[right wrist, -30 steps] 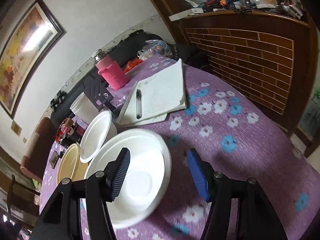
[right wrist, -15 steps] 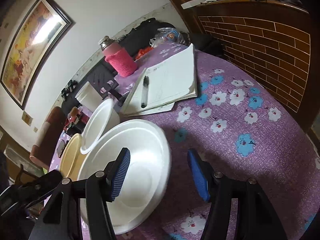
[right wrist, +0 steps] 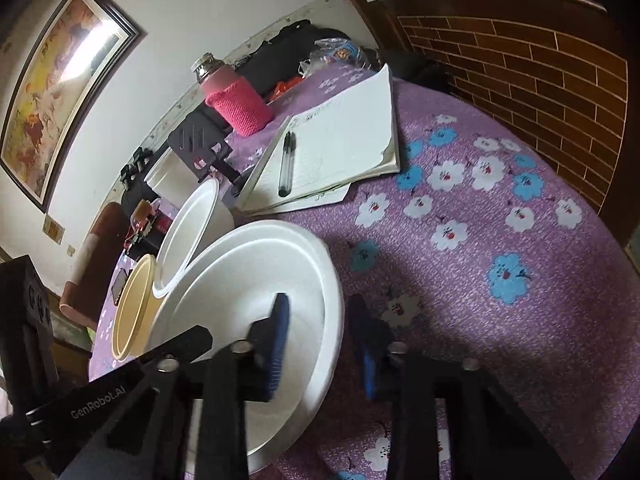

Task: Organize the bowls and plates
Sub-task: 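Carry the white bowl and lower it onto the white plate stack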

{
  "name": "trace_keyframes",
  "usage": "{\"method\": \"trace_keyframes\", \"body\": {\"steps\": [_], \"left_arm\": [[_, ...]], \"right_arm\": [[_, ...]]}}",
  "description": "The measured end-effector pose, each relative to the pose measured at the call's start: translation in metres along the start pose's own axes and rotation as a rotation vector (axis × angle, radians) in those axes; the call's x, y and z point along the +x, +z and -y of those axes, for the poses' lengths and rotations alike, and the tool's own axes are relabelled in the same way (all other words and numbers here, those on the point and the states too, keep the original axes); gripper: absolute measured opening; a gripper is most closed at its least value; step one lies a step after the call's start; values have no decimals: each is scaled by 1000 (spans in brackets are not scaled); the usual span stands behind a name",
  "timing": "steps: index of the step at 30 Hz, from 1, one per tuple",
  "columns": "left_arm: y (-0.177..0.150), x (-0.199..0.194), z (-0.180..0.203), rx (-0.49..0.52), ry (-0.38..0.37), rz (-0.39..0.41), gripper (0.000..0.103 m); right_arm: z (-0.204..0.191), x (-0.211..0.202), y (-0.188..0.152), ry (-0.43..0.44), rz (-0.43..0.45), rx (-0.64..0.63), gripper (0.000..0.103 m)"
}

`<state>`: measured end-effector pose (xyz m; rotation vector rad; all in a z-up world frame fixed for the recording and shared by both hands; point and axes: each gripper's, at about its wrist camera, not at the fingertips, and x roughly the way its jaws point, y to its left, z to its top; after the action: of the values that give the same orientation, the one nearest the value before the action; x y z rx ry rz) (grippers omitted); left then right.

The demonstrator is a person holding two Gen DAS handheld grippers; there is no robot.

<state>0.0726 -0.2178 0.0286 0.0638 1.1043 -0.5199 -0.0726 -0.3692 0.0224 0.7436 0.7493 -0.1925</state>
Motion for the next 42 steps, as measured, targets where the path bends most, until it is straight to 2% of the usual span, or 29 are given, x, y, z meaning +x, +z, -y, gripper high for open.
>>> {"method": "trace_keyframes", "body": {"steps": [2, 3, 11, 16, 21, 24, 28, 33, 42], "left_arm": [[-3, -2, 1, 16, -2, -6, 20], [-4, -2, 1, 23, -1, -7, 18], [-18, -25, 0, 50, 20, 32, 18], [-30, -48, -9, 50, 30, 70, 18], [-47, -74, -26, 47, 97, 123, 18], [-57, -89, -46, 32, 128, 141, 18], [-74, -112, -80, -25, 142, 152, 18], [-95, -153, -113, -73, 202, 232, 18], [-138, -229, -200, -236, 279, 353, 18]], "right_arm": [[-1, -1, -1, -1, 4, -6, 16], [-2, 0, -1, 4, 4, -10, 15], [-13, -4, -8, 32, 14, -58, 14], [-33, -12, -16, 67, 36, -135, 14], [-67, -8, -38, 93, -1, -246, 14], [-93, -7, -53, 97, -21, -328, 14], [-122, -12, -72, 135, -47, -371, 14], [-174, -23, -100, 176, -54, -459, 14], [-273, -31, -153, 287, -93, -601, 14]]}}
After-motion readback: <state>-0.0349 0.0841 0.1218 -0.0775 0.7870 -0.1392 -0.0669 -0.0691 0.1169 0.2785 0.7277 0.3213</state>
